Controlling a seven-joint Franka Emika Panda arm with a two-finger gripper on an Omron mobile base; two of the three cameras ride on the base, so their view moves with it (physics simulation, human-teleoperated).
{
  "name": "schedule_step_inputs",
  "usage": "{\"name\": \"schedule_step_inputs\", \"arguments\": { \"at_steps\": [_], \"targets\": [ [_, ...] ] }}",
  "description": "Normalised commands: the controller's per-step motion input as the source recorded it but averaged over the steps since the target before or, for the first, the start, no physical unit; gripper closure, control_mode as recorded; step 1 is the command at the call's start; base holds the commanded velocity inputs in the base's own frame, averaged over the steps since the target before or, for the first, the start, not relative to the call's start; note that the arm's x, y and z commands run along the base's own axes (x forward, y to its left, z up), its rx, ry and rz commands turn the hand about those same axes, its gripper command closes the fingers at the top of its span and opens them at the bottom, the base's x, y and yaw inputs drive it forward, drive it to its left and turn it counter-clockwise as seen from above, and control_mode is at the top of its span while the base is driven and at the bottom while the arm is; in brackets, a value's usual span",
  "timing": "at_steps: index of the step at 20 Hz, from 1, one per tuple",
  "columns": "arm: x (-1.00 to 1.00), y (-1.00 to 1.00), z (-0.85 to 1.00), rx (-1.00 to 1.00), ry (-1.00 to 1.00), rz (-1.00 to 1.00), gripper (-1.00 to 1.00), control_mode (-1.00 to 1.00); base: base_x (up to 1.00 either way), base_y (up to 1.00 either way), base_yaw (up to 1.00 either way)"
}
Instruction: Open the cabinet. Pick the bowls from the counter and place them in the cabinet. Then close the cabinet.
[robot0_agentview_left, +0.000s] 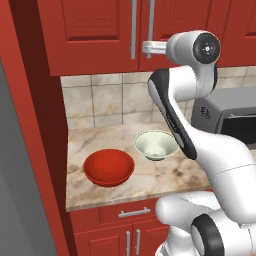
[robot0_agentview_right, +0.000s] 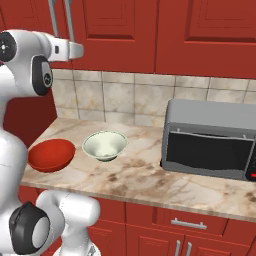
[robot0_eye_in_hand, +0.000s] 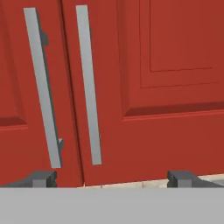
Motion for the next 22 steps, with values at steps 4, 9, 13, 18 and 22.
{"name": "schedule_step_inputs", "arguments": {
  "at_steps": [4,9,13,18,22],
  "targets": [
    [0.48,0.00,0.00,0.00,0.00,0.00,-1.00,-1.00,0.00,0.00,0.00],
    [0.57,0.00,0.00,0.00,0.04,0.00,-1.00,-1.00,0.00,0.00,0.00],
    [0.59,0.00,0.00,0.00,0.06,0.00,-1.00,-1.00,0.00,0.00,0.00],
    [0.52,0.00,0.00,0.00,0.02,0.00,-1.00,-1.00,0.00,0.00,0.00],
    [0.46,0.00,-0.05,0.00,0.00,0.00,-1.00,-1.00,0.00,0.00,0.00]
  ]
}}
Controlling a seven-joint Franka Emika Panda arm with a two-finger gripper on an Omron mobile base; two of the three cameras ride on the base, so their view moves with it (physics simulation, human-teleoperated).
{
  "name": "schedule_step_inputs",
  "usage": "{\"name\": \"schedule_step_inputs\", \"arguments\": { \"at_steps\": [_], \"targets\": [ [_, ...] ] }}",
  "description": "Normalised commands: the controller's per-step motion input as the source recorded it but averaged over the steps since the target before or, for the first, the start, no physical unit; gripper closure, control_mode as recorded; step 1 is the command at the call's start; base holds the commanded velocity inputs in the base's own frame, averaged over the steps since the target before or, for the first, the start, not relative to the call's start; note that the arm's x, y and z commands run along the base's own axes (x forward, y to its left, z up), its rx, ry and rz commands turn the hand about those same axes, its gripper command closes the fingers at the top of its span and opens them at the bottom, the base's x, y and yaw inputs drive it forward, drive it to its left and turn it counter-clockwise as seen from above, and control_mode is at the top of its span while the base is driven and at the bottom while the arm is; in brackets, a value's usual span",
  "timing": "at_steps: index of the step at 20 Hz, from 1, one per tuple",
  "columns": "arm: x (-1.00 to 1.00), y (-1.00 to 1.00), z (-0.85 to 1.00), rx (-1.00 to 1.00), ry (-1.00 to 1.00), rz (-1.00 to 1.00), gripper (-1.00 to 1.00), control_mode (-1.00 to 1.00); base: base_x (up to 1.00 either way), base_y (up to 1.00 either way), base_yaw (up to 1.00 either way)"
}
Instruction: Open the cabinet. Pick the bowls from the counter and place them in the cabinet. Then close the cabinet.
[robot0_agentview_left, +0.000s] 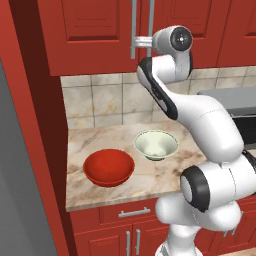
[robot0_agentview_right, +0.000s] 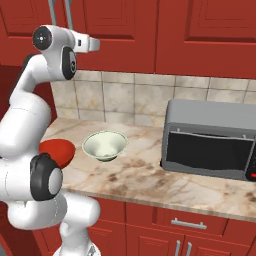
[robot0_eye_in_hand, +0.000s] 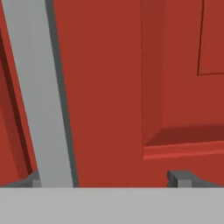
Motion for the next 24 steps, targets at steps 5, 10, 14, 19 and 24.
{"name": "schedule_step_inputs", "arguments": {
  "at_steps": [5,10,14,19,24],
  "targets": [
    [0.42,0.03,-0.19,0.00,-0.01,0.00,-1.00,-1.00,0.00,0.00,0.00],
    [0.43,0.04,-0.28,0.00,-0.05,0.00,-1.00,-1.00,0.00,0.00,0.00],
    [0.37,0.00,-0.41,0.00,-0.09,0.00,1.00,-1.00,0.00,0.00,0.00],
    [0.02,-0.61,-0.11,0.12,-0.07,-0.04,1.00,-1.00,0.00,0.00,0.00],
    [-0.57,-1.00,0.18,0.39,0.00,-0.16,1.00,-1.00,0.00,0.00,0.00]
  ]
}}
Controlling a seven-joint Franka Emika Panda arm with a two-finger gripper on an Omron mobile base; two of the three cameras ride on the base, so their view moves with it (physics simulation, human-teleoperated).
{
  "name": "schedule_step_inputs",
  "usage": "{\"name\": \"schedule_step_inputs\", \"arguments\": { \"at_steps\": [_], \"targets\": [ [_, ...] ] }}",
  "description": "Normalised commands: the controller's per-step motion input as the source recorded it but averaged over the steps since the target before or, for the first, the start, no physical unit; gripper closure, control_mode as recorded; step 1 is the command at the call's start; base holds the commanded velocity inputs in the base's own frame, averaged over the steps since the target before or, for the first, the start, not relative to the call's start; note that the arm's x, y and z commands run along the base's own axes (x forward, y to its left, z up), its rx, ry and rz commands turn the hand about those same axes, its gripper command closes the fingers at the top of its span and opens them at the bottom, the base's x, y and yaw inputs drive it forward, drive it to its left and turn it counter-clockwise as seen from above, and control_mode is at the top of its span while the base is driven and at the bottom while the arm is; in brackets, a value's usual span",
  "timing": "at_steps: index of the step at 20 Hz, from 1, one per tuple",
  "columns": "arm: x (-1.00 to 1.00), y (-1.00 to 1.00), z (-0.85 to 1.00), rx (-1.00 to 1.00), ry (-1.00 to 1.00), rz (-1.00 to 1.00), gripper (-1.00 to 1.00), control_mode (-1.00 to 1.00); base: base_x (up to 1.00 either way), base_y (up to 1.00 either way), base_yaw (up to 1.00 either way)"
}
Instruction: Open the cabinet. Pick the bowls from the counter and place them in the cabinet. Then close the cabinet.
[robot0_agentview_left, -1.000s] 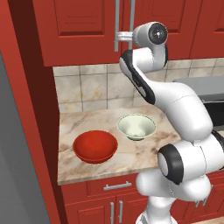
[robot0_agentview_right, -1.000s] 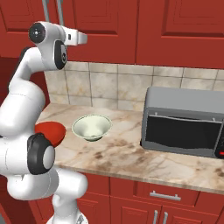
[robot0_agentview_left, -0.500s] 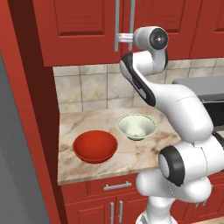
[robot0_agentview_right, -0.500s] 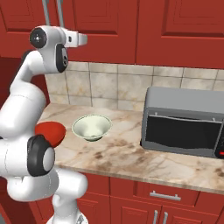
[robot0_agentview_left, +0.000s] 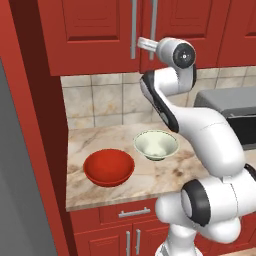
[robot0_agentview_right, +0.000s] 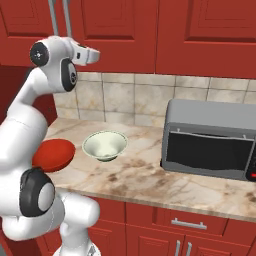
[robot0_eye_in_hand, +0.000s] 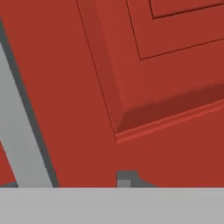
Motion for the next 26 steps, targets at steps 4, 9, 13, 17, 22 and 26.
{"name": "schedule_step_inputs", "arguments": {
  "at_steps": [4,9,13,17,22,26],
  "targets": [
    [-0.87,-1.00,0.33,0.48,0.00,-0.18,1.00,-1.00,0.00,0.00,0.00],
    [-0.98,-1.00,0.38,0.51,0.02,-0.15,1.00,-1.00,0.00,0.00,0.00],
    [-0.91,-1.00,0.21,0.53,0.00,-0.08,1.00,-1.00,0.00,0.00,0.00],
    [-0.88,-1.00,0.14,0.53,0.00,-0.05,1.00,-1.00,0.00,0.00,0.00],
    [-0.60,-1.00,0.03,0.52,-0.06,-0.06,1.00,-1.00,0.00,0.00,0.00],
    [-0.56,-1.00,0.01,0.53,-0.09,-0.05,1.00,-1.00,0.00,0.00,0.00]
  ]
}}
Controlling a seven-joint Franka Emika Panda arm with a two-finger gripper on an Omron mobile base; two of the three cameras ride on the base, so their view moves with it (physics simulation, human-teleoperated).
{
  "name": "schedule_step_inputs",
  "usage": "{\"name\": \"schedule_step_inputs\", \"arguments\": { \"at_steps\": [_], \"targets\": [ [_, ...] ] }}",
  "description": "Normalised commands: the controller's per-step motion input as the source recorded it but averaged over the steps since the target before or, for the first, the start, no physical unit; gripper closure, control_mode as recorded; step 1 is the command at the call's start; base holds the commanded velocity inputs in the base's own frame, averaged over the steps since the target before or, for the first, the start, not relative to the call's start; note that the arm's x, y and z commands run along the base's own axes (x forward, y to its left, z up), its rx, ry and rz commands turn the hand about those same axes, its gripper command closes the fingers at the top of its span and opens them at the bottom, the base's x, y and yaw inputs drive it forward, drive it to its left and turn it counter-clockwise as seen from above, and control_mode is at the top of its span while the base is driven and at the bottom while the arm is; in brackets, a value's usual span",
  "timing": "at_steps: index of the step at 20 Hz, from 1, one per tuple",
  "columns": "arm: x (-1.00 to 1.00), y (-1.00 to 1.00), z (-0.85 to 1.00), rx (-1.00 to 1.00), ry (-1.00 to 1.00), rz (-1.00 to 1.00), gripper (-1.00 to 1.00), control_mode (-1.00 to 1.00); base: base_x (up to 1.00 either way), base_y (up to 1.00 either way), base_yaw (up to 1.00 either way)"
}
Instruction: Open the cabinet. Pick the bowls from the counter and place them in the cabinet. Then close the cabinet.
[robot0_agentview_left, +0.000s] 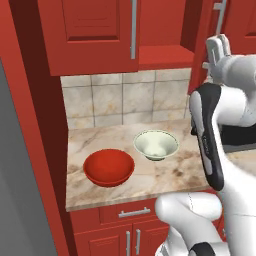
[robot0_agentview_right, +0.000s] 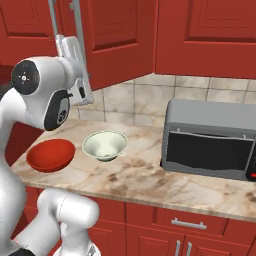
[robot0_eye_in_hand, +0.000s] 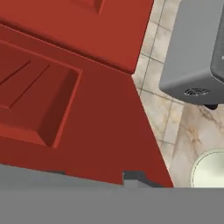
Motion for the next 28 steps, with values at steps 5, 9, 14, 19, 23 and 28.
{"name": "schedule_step_inputs", "arguments": {
  "at_steps": [5,9,14,19,23,28],
  "targets": [
    [-0.76,-1.00,-0.01,0.47,-0.13,-0.05,-1.00,-1.00,0.00,0.00,0.00],
    [-1.00,-0.45,0.09,0.15,-0.39,0.00,-1.00,-1.00,0.00,0.00,0.00],
    [-1.00,-0.05,0.44,0.02,-0.44,-0.02,-1.00,-1.00,0.00,0.00,0.00],
    [-1.00,0.00,0.48,0.00,-0.37,-0.06,-1.00,-1.00,0.00,0.00,0.00],
    [-1.00,0.00,0.41,0.00,-0.38,-0.09,-1.00,-1.00,0.00,0.00,0.00],
    [-1.00,0.00,0.37,0.00,-0.39,-0.11,-1.00,-1.00,0.00,0.00,0.00]
  ]
}}
